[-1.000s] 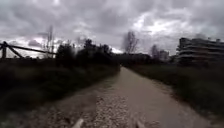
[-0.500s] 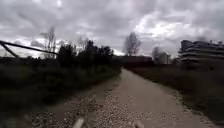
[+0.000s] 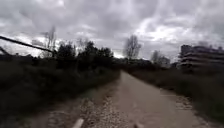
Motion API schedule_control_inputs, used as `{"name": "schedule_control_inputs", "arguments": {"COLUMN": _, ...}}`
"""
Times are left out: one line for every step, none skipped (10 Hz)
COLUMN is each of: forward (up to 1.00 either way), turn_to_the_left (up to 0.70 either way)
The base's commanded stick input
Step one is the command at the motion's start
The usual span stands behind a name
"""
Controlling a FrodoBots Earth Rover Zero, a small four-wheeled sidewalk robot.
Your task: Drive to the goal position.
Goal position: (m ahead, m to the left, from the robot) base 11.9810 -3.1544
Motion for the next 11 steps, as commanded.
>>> {"name": "schedule_control_inputs", "arguments": {"forward": 0.58, "turn_to_the_left": 0.00}}
{"name": "schedule_control_inputs", "arguments": {"forward": 0.57, "turn_to_the_left": 0.00}}
{"name": "schedule_control_inputs", "arguments": {"forward": 0.55, "turn_to_the_left": 0.00}}
{"name": "schedule_control_inputs", "arguments": {"forward": 0.53, "turn_to_the_left": -0.05}}
{"name": "schedule_control_inputs", "arguments": {"forward": 0.53, "turn_to_the_left": -0.33}}
{"name": "schedule_control_inputs", "arguments": {"forward": 0.53, "turn_to_the_left": -0.53}}
{"name": "schedule_control_inputs", "arguments": {"forward": 0.53, "turn_to_the_left": -0.34}}
{"name": "schedule_control_inputs", "arguments": {"forward": 0.53, "turn_to_the_left": -0.06}}
{"name": "schedule_control_inputs", "arguments": {"forward": 0.53, "turn_to_the_left": 0.00}}
{"name": "schedule_control_inputs", "arguments": {"forward": 0.52, "turn_to_the_left": 0.00}}
{"name": "schedule_control_inputs", "arguments": {"forward": 0.51, "turn_to_the_left": 0.00}}
